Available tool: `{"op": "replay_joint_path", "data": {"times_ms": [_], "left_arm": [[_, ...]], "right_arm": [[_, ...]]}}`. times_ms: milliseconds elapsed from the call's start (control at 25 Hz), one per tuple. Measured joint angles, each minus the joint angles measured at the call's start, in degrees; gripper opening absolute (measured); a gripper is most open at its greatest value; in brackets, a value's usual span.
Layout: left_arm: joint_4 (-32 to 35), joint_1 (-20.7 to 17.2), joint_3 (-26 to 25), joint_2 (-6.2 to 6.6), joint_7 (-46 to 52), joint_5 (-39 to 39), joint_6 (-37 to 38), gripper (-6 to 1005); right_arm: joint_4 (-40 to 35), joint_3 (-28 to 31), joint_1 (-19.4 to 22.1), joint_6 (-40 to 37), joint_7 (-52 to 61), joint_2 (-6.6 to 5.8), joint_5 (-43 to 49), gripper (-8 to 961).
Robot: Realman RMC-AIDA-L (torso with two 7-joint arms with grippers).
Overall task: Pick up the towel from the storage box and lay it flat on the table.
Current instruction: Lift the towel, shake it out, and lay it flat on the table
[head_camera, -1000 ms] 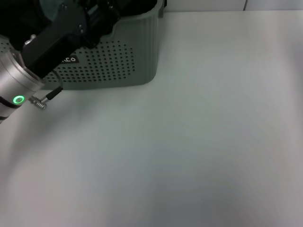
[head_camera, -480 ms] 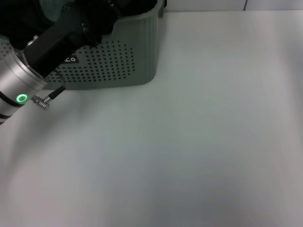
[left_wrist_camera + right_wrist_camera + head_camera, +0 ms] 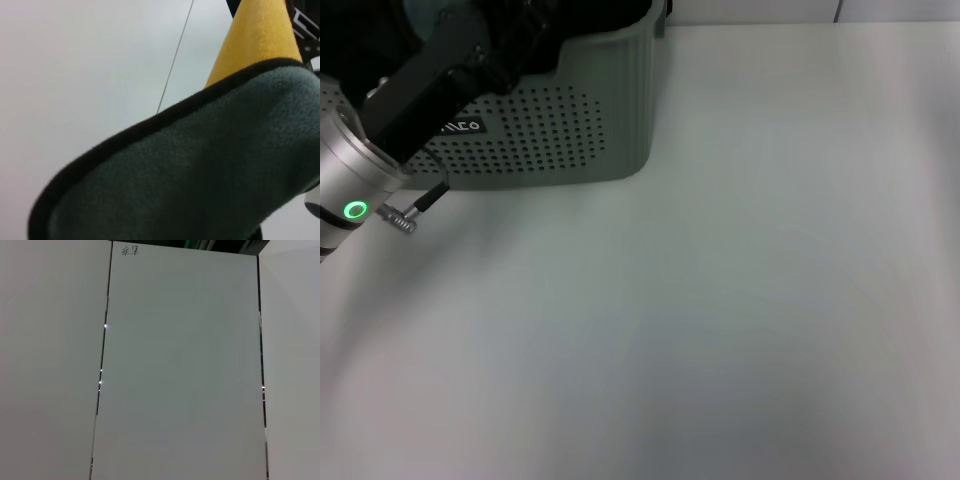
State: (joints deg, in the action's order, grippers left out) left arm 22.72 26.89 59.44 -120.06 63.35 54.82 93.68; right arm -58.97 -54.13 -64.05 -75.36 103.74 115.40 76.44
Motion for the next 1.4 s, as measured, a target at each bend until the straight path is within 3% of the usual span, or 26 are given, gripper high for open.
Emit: {"op": "replay_joint_path", "data": {"times_ms": [160,520,920,1120,1400], "left_arm": [[0.01,-0.03,-0.01,0.04,0.01,-0.21,0.11,125],[-0.11,-1.09,0.05,0.04,0.57,-2.69,1.06,77],[0.61,-1.96,0.19,0.62,3.78,-1.93,7.13,23],[3.98,-1.81,0.45,2.48,4.83,2.09,16.86,25],[9.07,-0.91,0.92,5.27,11.41,7.1,22.63,27]], "right_arm": [[-0.11,0.09,0.11,0.02,-0.08,0.0,-0.05,20],[-0.41,0.58,1.15,0.29,-0.2,0.0,-0.24,30],[-2.19,0.64,7.02,1.48,0.67,0.01,-2.97,41],[-5.8,-0.26,13.86,1.45,4.89,0.38,-5.93,46],[-13.78,-8.39,30.0,1.89,6.54,0.48,-13.39,54]]}}
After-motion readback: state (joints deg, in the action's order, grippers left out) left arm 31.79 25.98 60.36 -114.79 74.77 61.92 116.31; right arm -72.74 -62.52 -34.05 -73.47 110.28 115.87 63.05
